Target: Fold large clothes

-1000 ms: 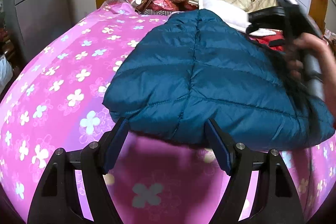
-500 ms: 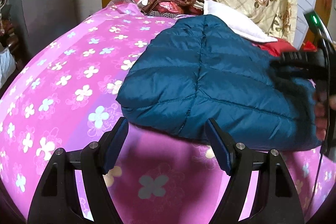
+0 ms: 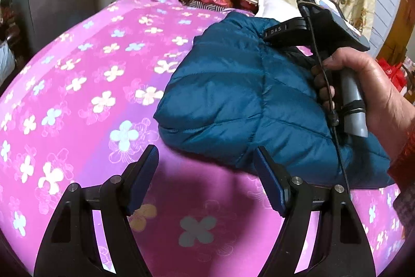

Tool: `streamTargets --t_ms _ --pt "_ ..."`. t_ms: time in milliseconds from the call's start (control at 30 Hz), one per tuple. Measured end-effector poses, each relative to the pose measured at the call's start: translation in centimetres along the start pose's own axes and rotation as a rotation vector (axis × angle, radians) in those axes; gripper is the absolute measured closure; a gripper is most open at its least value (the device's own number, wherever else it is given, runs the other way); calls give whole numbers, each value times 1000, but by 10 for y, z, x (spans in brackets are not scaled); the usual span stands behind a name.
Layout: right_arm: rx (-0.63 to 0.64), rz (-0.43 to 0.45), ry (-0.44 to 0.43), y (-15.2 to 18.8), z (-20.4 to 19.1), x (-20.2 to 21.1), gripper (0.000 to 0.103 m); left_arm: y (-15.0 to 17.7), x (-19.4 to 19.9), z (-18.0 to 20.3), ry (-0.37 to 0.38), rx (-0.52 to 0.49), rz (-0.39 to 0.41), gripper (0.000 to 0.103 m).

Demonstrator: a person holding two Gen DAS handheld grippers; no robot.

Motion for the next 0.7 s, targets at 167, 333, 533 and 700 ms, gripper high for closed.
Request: streamTargets --t_ms 167,333,533,700 --pt "-45 116 -83 35 26 56 24 0 5 3 -15 -7 25 27" --pt "-12 204 -97 127 79 118 24 7 10 13 -66 -45 65 27" --pt "-100 258 -43 267 170 150 24 30 22 36 -104 -107 120 27" --pt "-254 240 -29 360 237 145 24 61 38 63 -123 -161 195 27"
Point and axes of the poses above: each gripper's, at about its wrist camera, not at the fingertips, and x roughly against the way its jaws point, z to its right, y to its underside, the point moved 4 cm from there along -x, roughly the way its jaws point, and after that the axes turned 13 degrees about -z, right-handed, at the moved point
